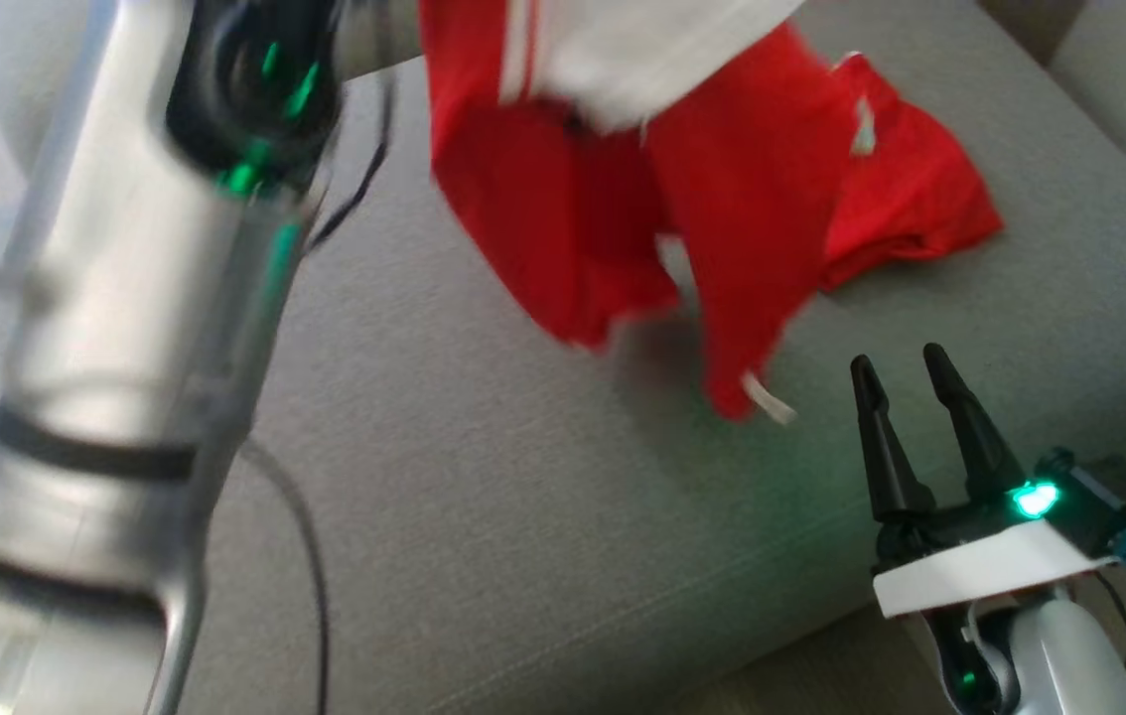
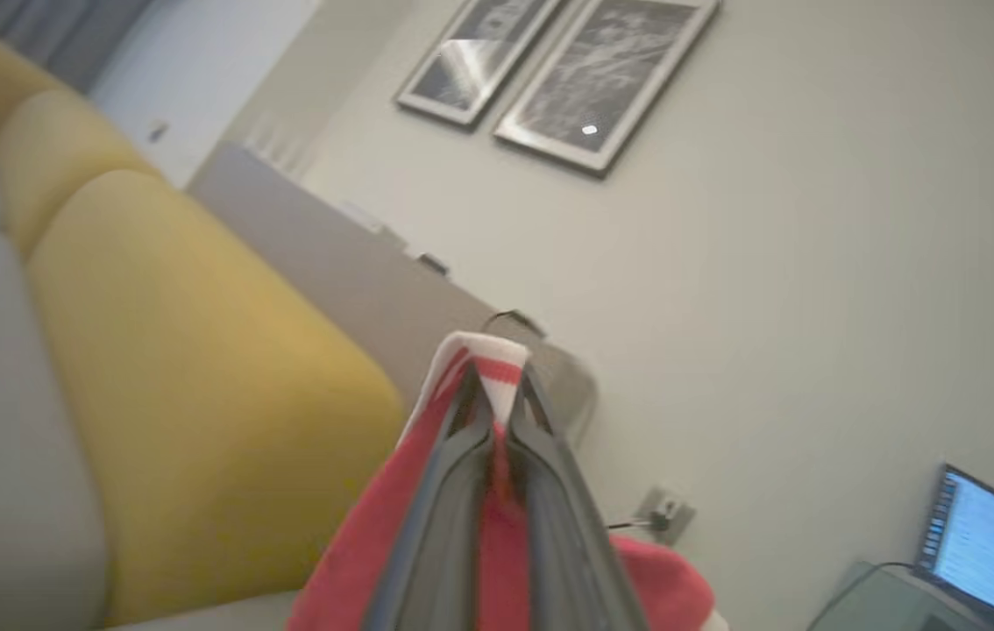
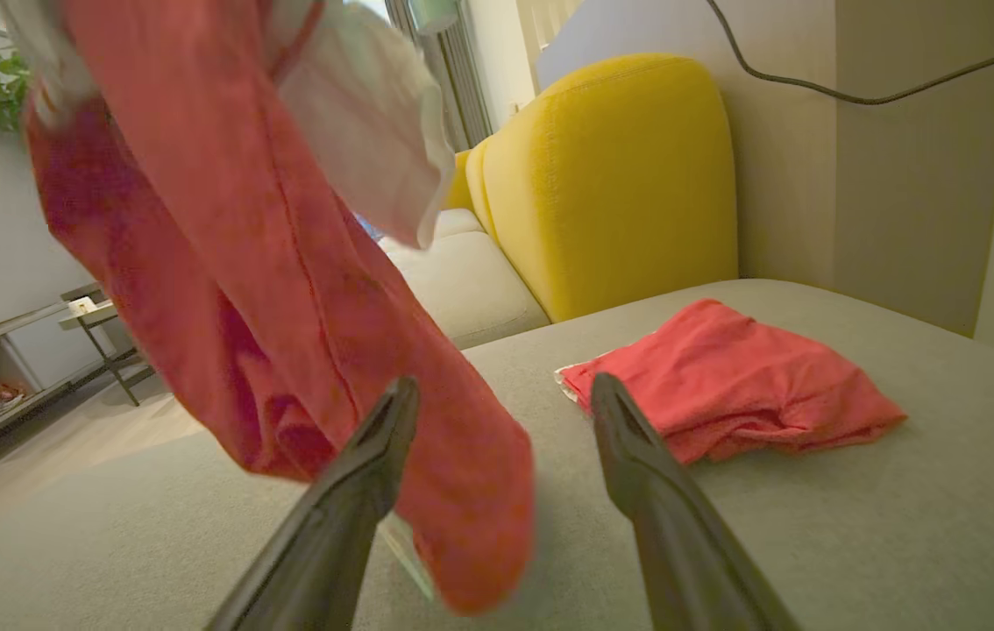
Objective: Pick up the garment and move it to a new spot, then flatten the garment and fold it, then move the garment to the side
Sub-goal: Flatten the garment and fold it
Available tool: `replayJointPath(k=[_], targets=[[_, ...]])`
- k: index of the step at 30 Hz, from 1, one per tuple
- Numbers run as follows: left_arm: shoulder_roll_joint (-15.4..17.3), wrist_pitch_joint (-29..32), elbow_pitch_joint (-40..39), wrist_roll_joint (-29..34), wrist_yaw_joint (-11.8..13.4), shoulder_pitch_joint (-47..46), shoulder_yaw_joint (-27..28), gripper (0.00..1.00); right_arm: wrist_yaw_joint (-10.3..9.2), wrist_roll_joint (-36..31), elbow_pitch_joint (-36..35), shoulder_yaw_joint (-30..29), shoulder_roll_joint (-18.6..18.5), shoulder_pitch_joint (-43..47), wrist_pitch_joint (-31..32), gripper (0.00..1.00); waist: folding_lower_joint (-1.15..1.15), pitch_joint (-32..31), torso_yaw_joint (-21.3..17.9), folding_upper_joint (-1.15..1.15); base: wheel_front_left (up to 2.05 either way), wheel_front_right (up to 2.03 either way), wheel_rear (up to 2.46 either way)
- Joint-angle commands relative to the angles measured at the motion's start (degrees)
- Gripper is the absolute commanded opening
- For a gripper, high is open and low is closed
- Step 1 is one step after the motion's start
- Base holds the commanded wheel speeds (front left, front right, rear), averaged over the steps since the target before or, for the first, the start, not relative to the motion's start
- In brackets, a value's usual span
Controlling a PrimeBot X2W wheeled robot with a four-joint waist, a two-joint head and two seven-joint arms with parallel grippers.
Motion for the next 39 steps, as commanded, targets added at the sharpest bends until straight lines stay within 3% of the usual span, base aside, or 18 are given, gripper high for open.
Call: replayJointPath(k=[1, 5, 8, 12, 16, 17, 18, 19, 25, 31, 39], targets=[[3.4, -0.3, -0.5, -0.3, 0.6, 3.1, 2.2, 0.0, -0.02, -0.3, -2.1, 1.1, -0.4, -1.2, -0.1, 1.0, 0.0, 0.4, 1.7, 0.0, 0.0, 0.0, 0.0], [7.3, -3.7, 2.3, -1.1, 2.5, 14.7, 5.5, 0.0, -0.02, -1.2, -2.1, 1.1, -0.4, -1.3, -0.1, 1.0, 0.0, 1.7, 4.7, 0.0, 0.0, 0.0, 0.0], [10.1, -8.1, 5.8, -1.0, 2.5, 21.0, 8.9, 0.0, -0.02, -2.1, -1.9, 1.6, -0.4, -1.5, -0.1, 1.0, 0.0, 2.9, 6.3, 0.0, 0.0, 0.0, 0.0], [13.0, -11.1, 9.5, 1.2, 0.6, 25.4, 12.6, 0.0, -0.02, -3.5, -1.4, 2.2, -0.4, -1.8, -0.1, 1.0, 0.0, 4.1, 7.8, 0.0, 0.0, 0.0, 0.0], [13.6, -11.8, 11.3, 4.2, -1.9, 28.0, 15.1, 0.0, -0.02, -5.2, -1.0, 3.0, -0.4, -2.0, -0.1, 1.0, 0.0, 4.5, 8.9, 0.0, 0.0, 0.0, 0.0], [13.7, -11.8, 11.5, 5.3, -2.4, 28.6, 15.6, 0.15, -0.02, -5.4, -1.1, 3.2, -0.4, -2.0, -0.1, 1.0, 0.0, 4.5, 9.2, 0.0, 0.0, 0.0, 0.0], [13.7, -11.8, 11.4, 7.0, -2.7, 29.2, 15.9, 0.45, -0.02, -5.5, -1.2, 3.3, -0.4, -2.0, -0.1, 1.0, 0.0, 4.5, 9.5, 0.0, 0.0, 0.0, 0.0], [13.6, -11.8, 11.2, 8.9, -2.8, 29.8, 16.3, 1.0, -0.02, -5.6, -1.2, 3.5, -0.4, -2.0, -0.1, 1.0, 0.0, 4.5, 9.7, 0.0, 0.0, 0.0, 0.0], [12.6, -11.8, 4.6, 23.9, -2.2, 35.8, 19.0, 1.0, -0.02, -5.4, 0.0, 5.1, -0.4, -2.0, -0.1, 1.0, 0.0, 4.6, 10.7, 0.0, 0.0, 0.0, 0.0], [7.9, -11.9, -6.9, 36.6, -0.4, 44.9, 22.6, 1.0, -0.02, -3.0, 4.1, 6.0, -0.4, -3.1, -0.1, 1.0, 0.0, 4.9, 11.7, 0.0, 0.0, 0.0, 0.0], [-0.1, -11.9, -17.7, 47.3, -3.5, 56.2, 21.3, 1.0, -0.02, -10.0, 16.5, 2.1, -0.4, -7.8, -0.1, 1.0, 0.0, 4.2, 16.3, 0.0, 0.0, 0.0, 0.0]])
